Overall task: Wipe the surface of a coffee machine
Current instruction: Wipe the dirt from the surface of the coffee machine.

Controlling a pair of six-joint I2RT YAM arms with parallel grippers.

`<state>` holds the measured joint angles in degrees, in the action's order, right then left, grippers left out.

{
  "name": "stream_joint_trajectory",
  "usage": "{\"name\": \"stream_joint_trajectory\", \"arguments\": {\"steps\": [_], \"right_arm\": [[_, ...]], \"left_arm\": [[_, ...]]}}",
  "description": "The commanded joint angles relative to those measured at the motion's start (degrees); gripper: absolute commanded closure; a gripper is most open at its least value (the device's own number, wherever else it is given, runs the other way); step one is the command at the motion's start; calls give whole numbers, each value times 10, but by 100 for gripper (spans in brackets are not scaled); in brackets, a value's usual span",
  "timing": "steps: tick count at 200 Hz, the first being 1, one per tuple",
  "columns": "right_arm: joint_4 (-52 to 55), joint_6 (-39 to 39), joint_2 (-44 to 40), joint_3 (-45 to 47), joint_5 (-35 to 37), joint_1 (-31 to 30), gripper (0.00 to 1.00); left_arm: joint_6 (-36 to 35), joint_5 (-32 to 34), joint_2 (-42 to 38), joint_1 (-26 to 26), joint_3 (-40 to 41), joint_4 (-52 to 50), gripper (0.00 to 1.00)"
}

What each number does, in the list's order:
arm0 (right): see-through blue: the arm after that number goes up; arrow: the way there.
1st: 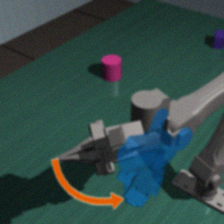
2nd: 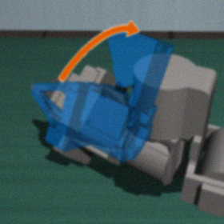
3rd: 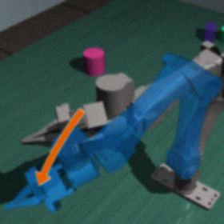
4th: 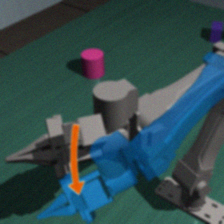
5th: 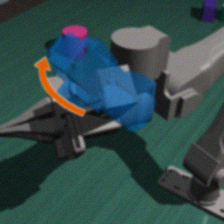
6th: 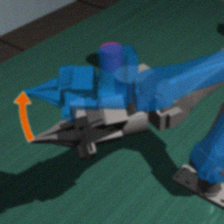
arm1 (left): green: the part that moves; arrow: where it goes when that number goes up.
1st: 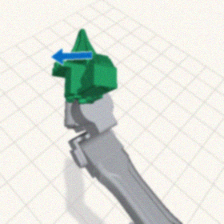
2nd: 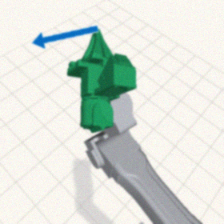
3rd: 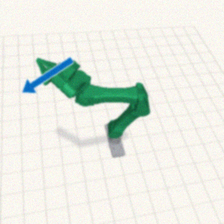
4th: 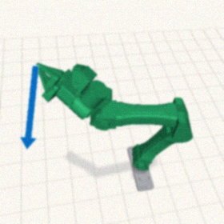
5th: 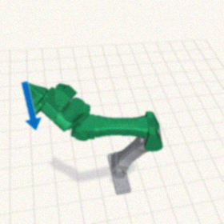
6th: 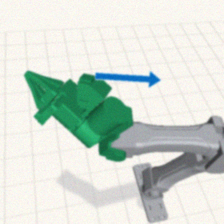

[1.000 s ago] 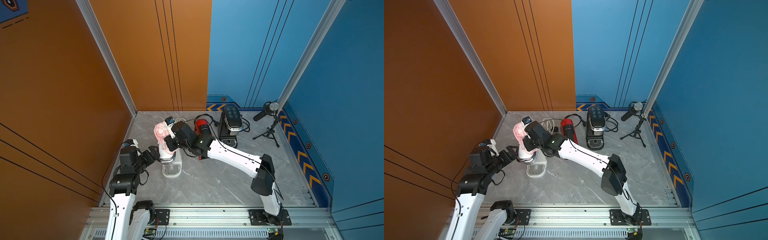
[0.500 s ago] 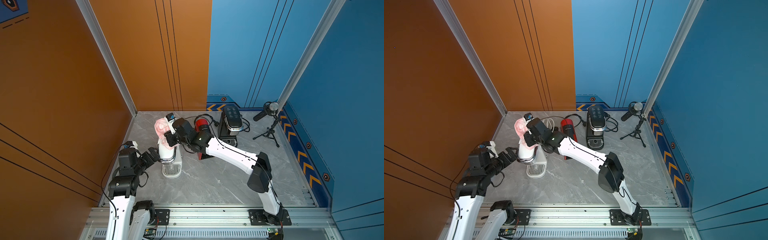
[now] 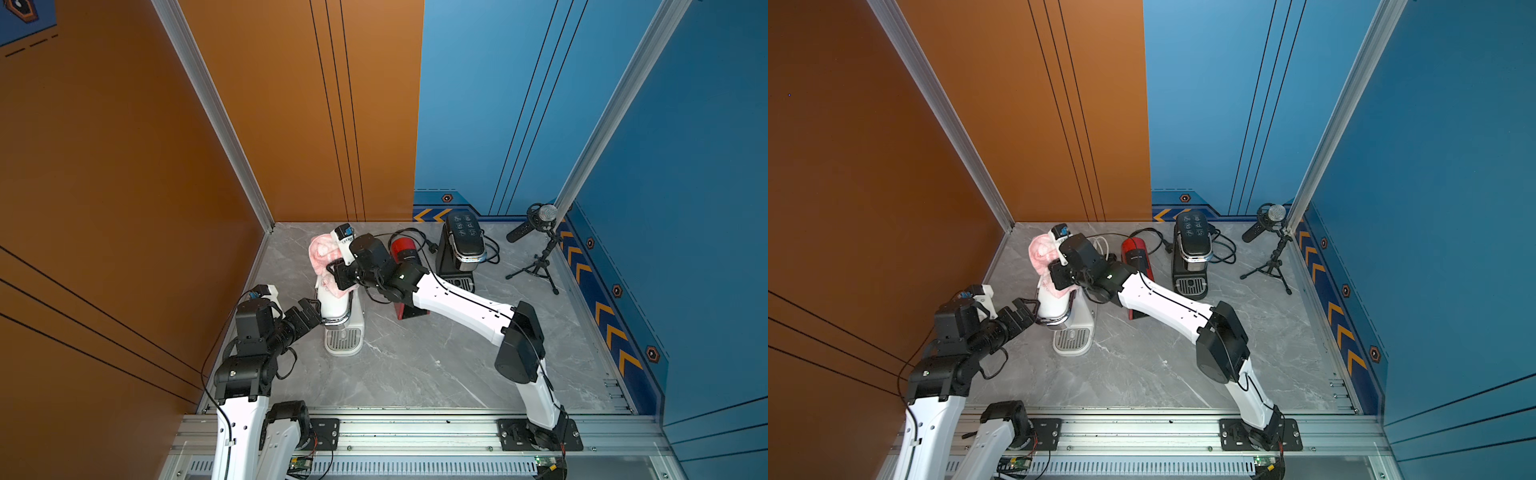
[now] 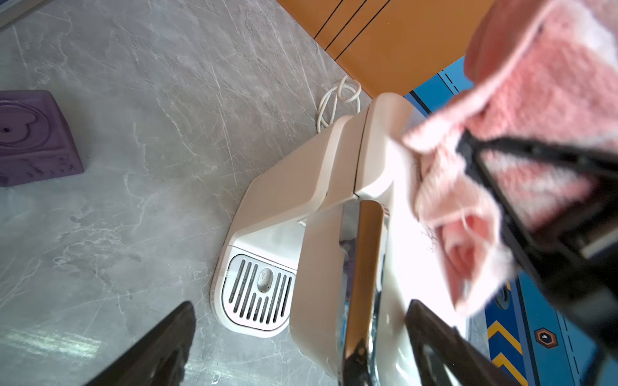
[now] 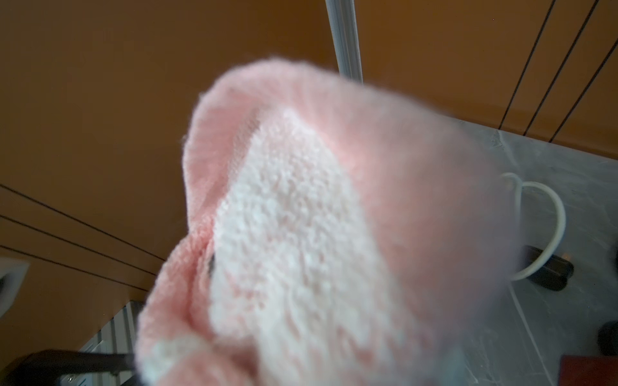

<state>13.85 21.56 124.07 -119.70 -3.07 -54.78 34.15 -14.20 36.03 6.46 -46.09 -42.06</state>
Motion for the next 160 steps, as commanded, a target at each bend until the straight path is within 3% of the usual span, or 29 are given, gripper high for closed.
{"name": "stream_joint_trajectory", "arguments": {"steps": [1,100,127,160], "right_arm": [[69,13,56,-35,-17,20,100],[33,46,-121,150,1,-83,100],[29,35,-96,119,4,-70,100],[95,33,-25,15,-34,-5,100]], "left_arm": [[-5,-17,13,0,-18,-17,1],[-18,-43,36,-3,-59,-17,1],[-12,-46,33,-4,-54,-17,1],[-13,-56,35,-6,-58,-17,1]]}}
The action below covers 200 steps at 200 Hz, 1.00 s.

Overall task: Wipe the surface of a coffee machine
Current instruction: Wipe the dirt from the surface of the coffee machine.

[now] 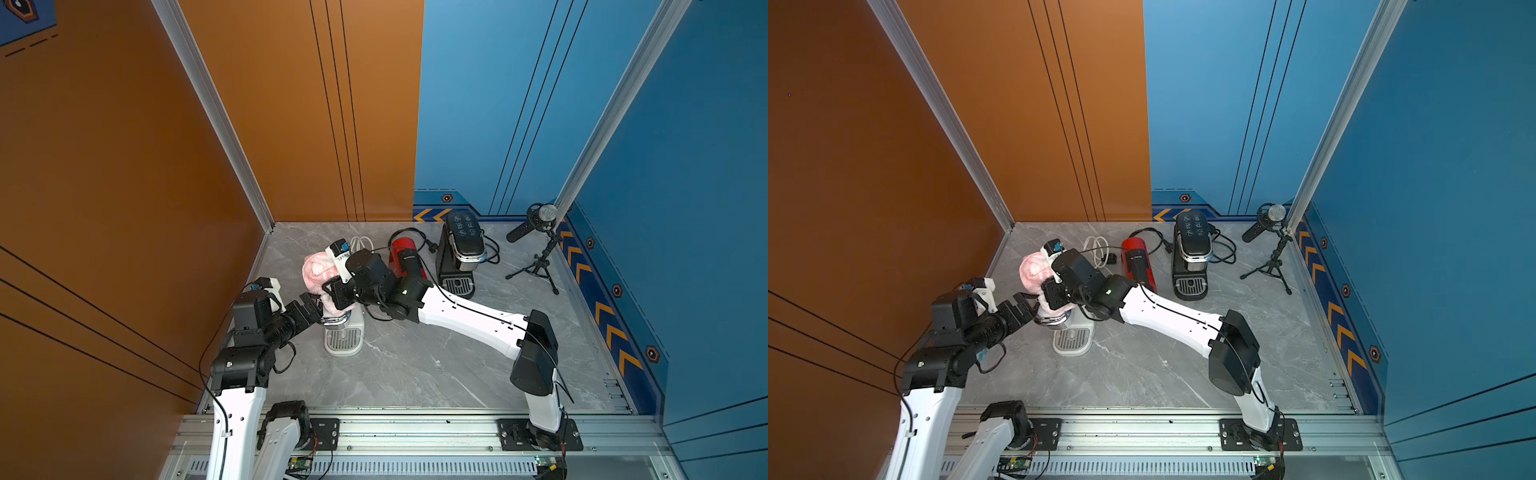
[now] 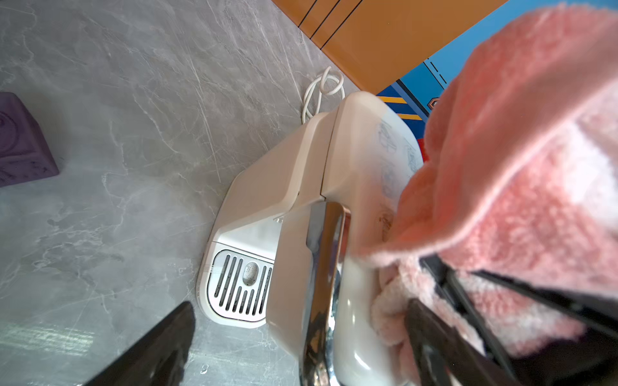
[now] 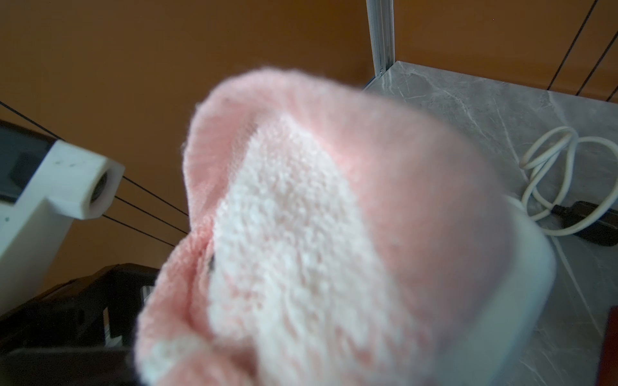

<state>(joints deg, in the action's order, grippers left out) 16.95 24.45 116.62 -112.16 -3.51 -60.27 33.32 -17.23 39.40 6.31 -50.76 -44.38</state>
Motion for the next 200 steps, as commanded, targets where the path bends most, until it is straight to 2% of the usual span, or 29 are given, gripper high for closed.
{"name": "stream_joint_trajectory", "arguments": {"steps": [1,23,42,95,138,178,200], "right_arm": [[65,4,49,-61,-30,51,100],[68,-1,26,-59,-26,71,100],[67,-12,-31,-29,-20,77,100],[42,29,-105,109,-16,94,100],[2,71,-76,144,22,91,100],[-14,79,-33,146,4,91,100],[-24,85,-28,175,6,87,100]], "left_arm": [[-4,-26,1,-4,-11,6,1],[-7,-40,12,-6,-25,6,2],[-12,-39,21,-8,-35,7,2],[-18,-25,52,-30,-50,7,5],[-24,32,67,-60,-48,7,8],[-31,51,74,-65,-34,8,8],[-39,54,80,-66,-30,8,8]]}}
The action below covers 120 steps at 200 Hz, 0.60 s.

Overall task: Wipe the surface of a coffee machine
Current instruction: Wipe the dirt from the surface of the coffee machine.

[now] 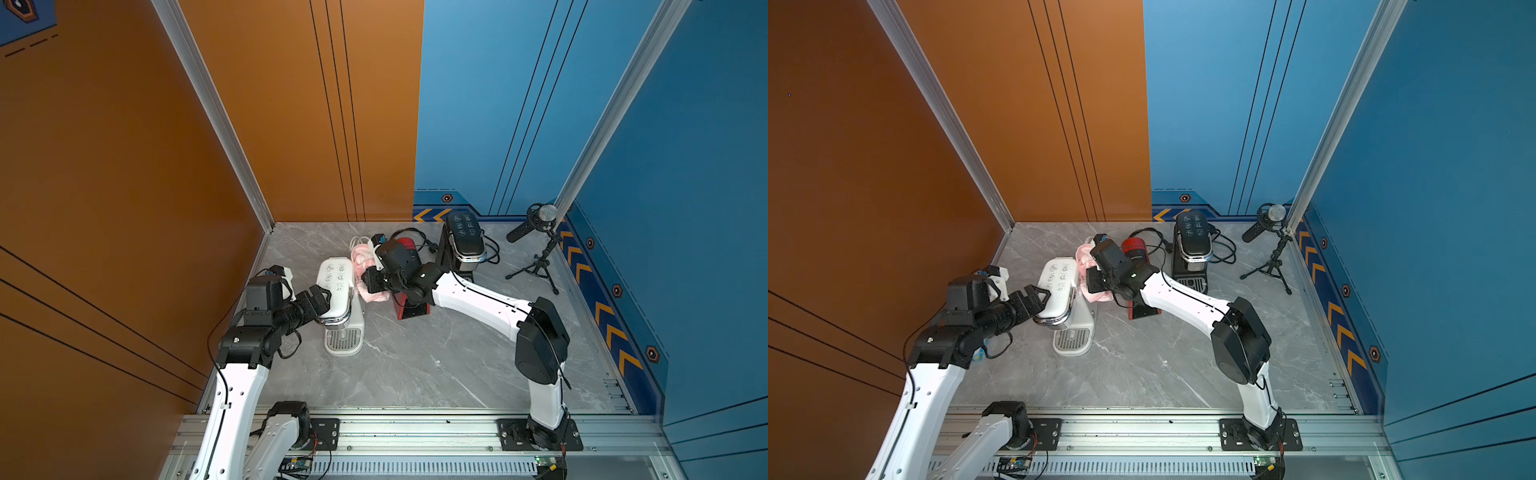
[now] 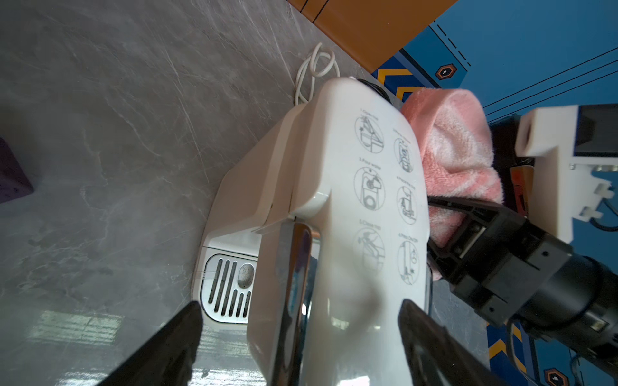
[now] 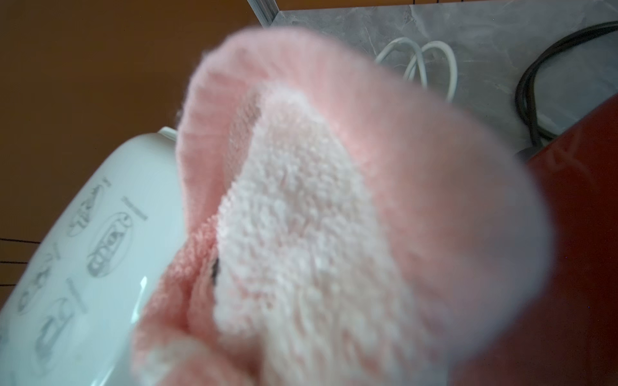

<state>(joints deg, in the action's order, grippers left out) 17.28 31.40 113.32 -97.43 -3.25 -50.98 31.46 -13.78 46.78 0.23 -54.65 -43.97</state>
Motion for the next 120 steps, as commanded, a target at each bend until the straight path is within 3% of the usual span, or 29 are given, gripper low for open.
{"name": "stream_joint_trajectory", "arguments": {"steps": [1,67,120], "right_arm": [[-28,16,5,30,3,-6,100],[-62,31,60,82,-9,-36,100],[-57,43,123,90,38,-58,100]], "left_arm": [[-20,19,6,-5,10,4,8],[-30,20,16,-7,27,5,8],[-26,18,9,-13,32,4,8]]}}
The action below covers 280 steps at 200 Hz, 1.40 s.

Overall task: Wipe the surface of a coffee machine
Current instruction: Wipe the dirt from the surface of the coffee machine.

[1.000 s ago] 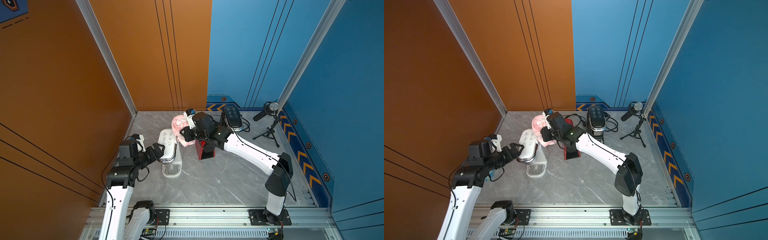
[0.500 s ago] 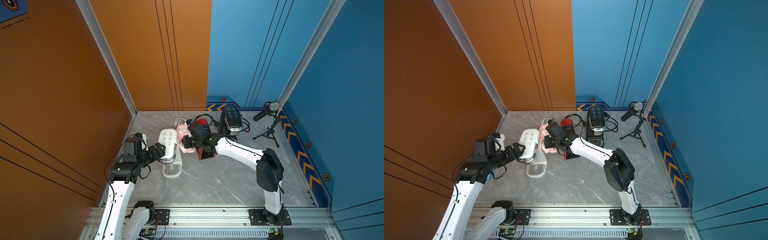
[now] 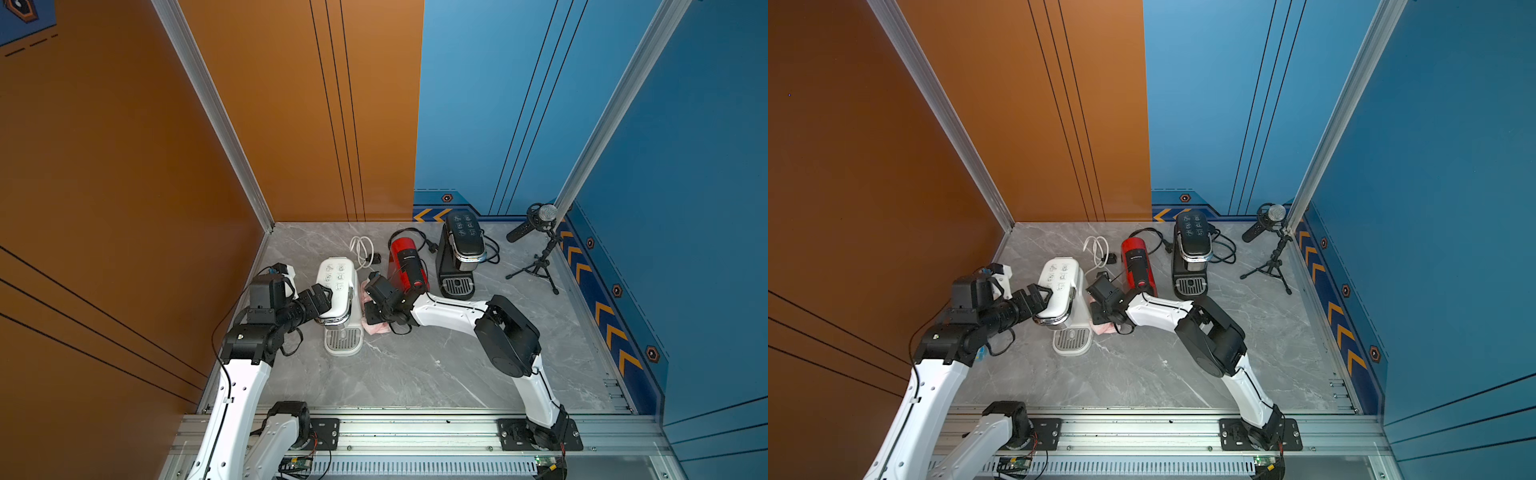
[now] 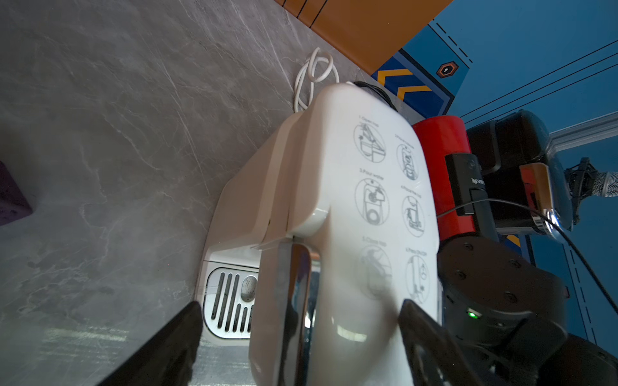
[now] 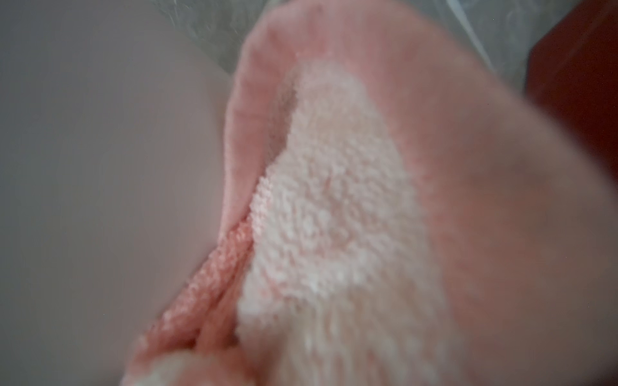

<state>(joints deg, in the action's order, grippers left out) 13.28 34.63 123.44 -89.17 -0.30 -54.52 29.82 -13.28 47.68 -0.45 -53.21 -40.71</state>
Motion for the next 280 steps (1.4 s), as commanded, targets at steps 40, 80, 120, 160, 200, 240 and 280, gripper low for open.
{"name": "stream_joint_trajectory", "arguments": {"steps": [40,80,120,160,200,240,280], "right_arm": [[-8,-6,-39,7,5,-33,100],[-34,-16,-144,16,0,-21,100],[-76,-9,-169,18,-18,-6,100],[-68,0,-111,10,-11,-1,100],[-70,17,-65,25,-4,0,100],[-76,32,3,18,-27,-9,100],[-57,28,1,20,-25,-18,100]], "left_arm": [[-7,11,-4,-11,17,-28,8],[-2,8,-6,-14,13,-28,8],[-1,3,-6,-16,12,-28,8],[1,6,-4,-17,19,-28,7],[-5,6,0,-18,20,-28,8],[-7,8,12,-19,19,-28,8],[-8,8,7,-19,22,-28,8]]}}
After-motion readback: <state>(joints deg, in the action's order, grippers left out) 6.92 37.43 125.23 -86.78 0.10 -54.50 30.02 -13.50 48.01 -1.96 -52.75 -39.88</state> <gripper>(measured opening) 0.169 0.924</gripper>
